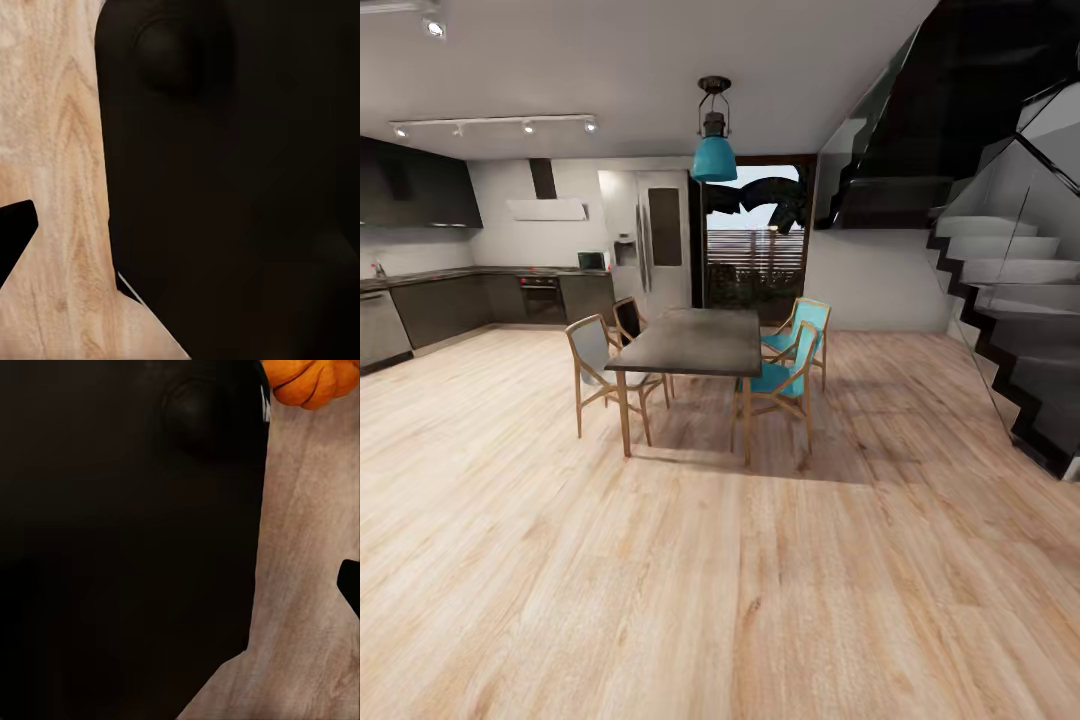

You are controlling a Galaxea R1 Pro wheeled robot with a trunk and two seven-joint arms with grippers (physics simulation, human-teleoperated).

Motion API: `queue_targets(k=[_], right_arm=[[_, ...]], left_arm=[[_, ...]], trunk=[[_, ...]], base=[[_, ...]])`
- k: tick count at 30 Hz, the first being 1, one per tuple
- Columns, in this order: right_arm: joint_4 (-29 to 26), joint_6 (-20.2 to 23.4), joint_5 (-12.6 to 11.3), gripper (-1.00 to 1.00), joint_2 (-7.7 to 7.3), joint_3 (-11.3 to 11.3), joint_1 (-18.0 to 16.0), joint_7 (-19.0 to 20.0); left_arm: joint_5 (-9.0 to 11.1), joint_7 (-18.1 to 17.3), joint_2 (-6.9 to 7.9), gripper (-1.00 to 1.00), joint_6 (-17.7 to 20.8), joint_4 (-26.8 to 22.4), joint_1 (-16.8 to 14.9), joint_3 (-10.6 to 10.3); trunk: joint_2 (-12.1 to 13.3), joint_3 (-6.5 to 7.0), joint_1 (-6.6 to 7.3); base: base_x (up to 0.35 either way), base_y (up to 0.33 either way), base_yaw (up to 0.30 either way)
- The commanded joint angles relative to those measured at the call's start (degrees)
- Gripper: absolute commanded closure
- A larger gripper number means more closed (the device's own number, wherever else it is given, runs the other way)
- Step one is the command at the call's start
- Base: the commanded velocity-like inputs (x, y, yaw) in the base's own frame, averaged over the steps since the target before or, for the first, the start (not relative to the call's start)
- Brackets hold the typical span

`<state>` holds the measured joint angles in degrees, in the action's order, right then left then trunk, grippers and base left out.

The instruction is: Place each of the two pumpkins and all three candles from the living room inside a cabinet in the living room (use any cabinet), then make sure every cabinet is closed, and position the cauldron so it is next to a table in the living room.

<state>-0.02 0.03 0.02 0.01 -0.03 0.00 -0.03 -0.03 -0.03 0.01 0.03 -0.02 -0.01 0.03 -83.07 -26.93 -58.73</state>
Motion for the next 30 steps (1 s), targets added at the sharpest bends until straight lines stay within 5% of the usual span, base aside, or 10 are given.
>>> queue_targets(k=[1,5,10,30], right_arm=[[-0.3,0.3,0.2,-1.0,0.33,-0.3,-0.3,-0.3],[-1.6,1.6,-0.1,-1.0,1.61,-1.6,-0.5,-0.9],[-1.0,0.6,-0.4,-1.0,3.22,-0.8,0.2,-0.3],[0.2,-0.7,-0.4,-1.0,3.18,-0.8,0.3,-0.2]], left_arm=[[-0.3,-0.3,0.33,-1.0,0.3,-0.3,-0.3,0.3],[-0.3,-1.6,1.46,-1.0,1.6,-1.6,-0.5,1.6],[-0.3,0.0,-0.17,-1.0,0.0,-1.1,-0.5,0.3],[-0.3,0.4,-0.61,-1.0,-0.8,0.1,-0.5,0.1]], trunk=[[0.0,0.0,0.0],[0.0,0.0,0.0],[0.0,0.0,0.0],[0.0,0.0,0.0]], base=[[0.0,0.0,0.0],[0.0,0.0,0.0],[0.004,0.018,0.0],[0.107,0.24,0.0]])
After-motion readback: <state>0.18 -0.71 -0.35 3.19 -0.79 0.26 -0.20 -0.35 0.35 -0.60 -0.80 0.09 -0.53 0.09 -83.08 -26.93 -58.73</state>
